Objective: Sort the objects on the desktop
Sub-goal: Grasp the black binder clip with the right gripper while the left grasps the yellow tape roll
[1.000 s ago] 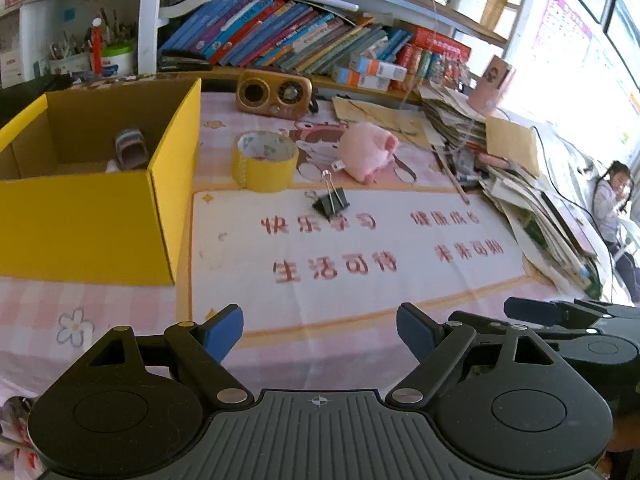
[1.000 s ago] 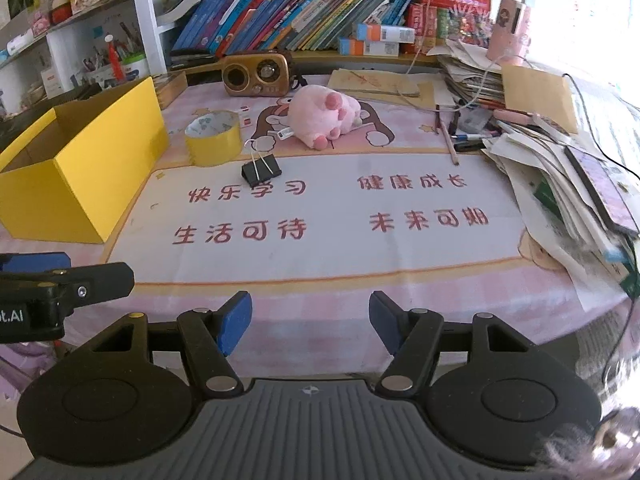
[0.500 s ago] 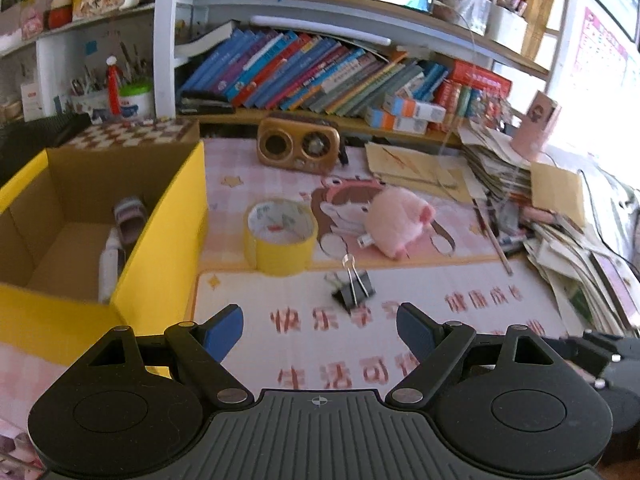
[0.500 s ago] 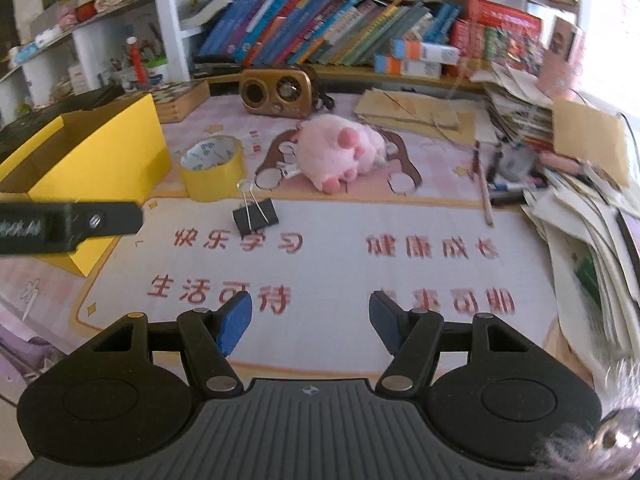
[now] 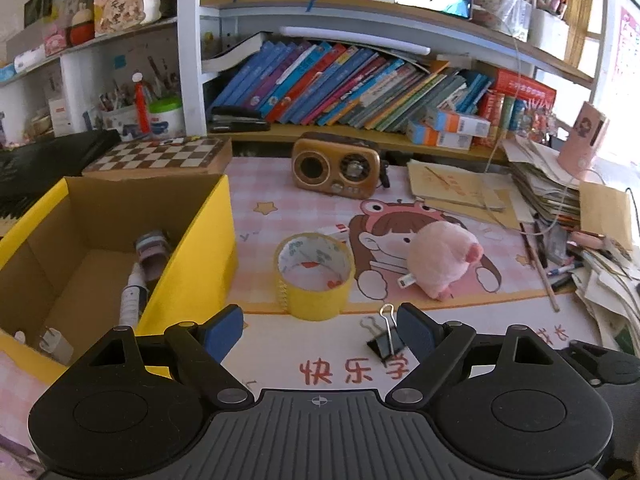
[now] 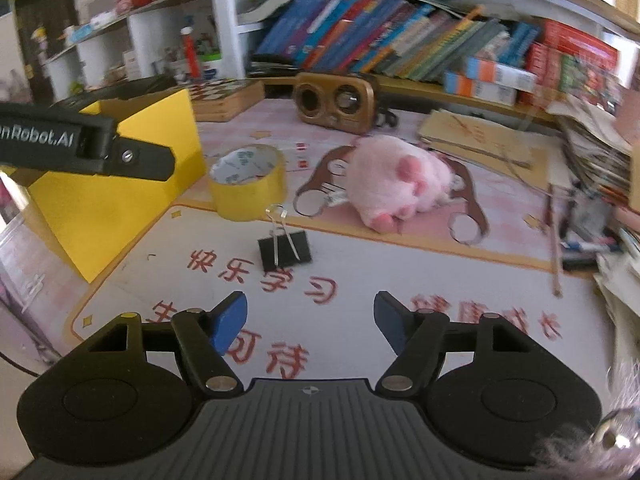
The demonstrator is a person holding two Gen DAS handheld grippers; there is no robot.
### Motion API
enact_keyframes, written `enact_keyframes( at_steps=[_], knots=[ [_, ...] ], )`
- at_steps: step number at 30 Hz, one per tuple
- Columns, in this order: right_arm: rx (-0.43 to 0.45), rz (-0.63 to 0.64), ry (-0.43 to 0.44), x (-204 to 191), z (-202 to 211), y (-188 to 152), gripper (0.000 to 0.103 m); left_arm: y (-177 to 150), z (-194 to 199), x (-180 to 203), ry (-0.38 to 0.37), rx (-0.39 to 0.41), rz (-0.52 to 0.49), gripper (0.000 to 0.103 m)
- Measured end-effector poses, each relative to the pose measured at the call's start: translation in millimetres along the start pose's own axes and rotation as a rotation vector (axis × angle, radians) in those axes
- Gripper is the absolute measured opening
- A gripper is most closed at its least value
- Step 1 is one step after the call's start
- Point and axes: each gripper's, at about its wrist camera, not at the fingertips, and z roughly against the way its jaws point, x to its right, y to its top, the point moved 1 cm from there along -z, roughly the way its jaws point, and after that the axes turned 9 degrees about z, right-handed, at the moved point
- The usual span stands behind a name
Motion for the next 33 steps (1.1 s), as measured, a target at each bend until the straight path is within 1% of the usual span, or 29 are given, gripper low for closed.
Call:
enact_keyframes(
  at_steps=[4, 7, 11, 19, 20, 22, 23, 25, 26, 27, 33],
  knots=[
    [0.035, 0.056, 0.027, -2.8, -19.9, 8.1, 0.071, 8.2, -7.9, 4.3, 0.002, 0.005, 0.000, 0.086],
    [0.042, 0.082, 0.035, -7.7, -36.3, 14.4, 0.071, 13.9, -15.2, 6.5, 0.012, 0.002, -0.005, 0.086],
    [0.035, 0.103, 0.044, -11.6, -57.1, 19.2, 0.069, 19.8, -23.5, 9.7, 0.024, -0.003, -0.013, 0.086],
    [-0.006, 0.099, 0.074, -7.0, -90.4, 23.9, 0.065, 25.5, -45.2, 12.5, 0.034, -0.038, -0.019, 0.086],
    [0.000, 0.108, 0.074, -7.9, -91.3, 24.5, 0.062, 26.2, -49.3, 12.8, 0.035, -0.043, -0.017, 0.086],
    [0.005, 0.124, 0.076, -8.3, -93.4, 26.2, 0.051, 27.2, -57.8, 13.5, 0.040, -0.054, -0.013, 0.086],
    [0.010, 0.129, 0.079, -7.7, -94.0, 26.6, 0.039, 27.9, -63.3, 14.4, 0.041, -0.061, -0.013, 0.086],
    [0.016, 0.136, 0.092, -4.2, -93.8, 27.6, 0.037, 28.4, -72.9, 16.7, 0.043, -0.072, -0.019, 0.087],
    [0.014, 0.134, 0.094, -2.0, -93.1, 27.2, 0.037, 28.4, -78.4, 18.0, 0.044, -0.078, -0.024, 0.089],
    [0.013, 0.131, 0.092, 1.2, -91.9, 26.5, 0.037, 28.3, -84.5, 19.6, 0.048, -0.082, -0.031, 0.093],
    [0.020, 0.119, 0.062, 18.9, -75.6, 25.5, 0.037, 27.3, -118.6, 24.3, 0.099, -0.105, -0.061, 0.094]
  ],
)
